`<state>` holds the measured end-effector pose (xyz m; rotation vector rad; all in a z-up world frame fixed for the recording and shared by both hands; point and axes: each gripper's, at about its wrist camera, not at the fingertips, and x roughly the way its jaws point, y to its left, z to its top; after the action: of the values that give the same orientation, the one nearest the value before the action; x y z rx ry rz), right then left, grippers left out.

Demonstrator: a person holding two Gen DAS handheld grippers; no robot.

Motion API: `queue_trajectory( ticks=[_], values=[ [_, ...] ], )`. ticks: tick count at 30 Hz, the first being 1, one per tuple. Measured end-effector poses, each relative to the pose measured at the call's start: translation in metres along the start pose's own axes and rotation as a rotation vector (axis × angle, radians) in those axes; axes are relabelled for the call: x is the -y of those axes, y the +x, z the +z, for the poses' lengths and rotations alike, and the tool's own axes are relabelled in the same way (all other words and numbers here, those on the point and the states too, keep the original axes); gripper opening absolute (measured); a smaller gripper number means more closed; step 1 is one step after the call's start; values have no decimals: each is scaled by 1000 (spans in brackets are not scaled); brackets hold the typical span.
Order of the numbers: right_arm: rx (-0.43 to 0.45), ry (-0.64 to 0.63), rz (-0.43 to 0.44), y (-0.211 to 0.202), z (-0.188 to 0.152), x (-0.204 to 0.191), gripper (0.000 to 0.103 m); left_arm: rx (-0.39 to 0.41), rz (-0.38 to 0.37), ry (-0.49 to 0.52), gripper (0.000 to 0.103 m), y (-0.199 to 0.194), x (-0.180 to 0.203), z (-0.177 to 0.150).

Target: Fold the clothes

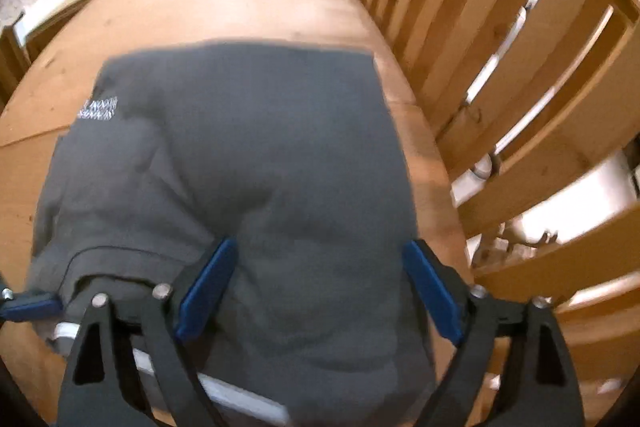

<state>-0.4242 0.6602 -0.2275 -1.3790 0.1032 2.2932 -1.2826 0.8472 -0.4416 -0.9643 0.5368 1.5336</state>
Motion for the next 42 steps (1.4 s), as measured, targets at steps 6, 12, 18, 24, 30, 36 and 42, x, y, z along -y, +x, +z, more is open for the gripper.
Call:
queue_trajectory(
  ticks=[6, 12, 18, 24, 30, 36, 42],
  values=[
    [2, -25, -18, -19, -7, 2, 92, 0, 84, 17, 69, -35, 9, -17],
    [68, -24, 149, -104, -65, -9, 92, 51, 193, -140, 69, -99, 12, -39],
    [122, 30, 266, -197, -166, 1, 93, 101, 238, -157, 71, -171, 62, -86],
    [168, 140, 278, -255, -250, 25, 93, 169, 195, -126, 72, -220, 129, -152],
    [279, 108, 170, -302, -291, -12, 94, 253, 233, -110, 73, -238, 174, -198],
    [315, 80, 169, -314, -309, -34, 94, 275, 348, -130, 73, -241, 181, -221],
    [350, 109, 107, -313, -323, -36, 94, 306, 330, -217, 74, -238, 178, -244]
  ],
)
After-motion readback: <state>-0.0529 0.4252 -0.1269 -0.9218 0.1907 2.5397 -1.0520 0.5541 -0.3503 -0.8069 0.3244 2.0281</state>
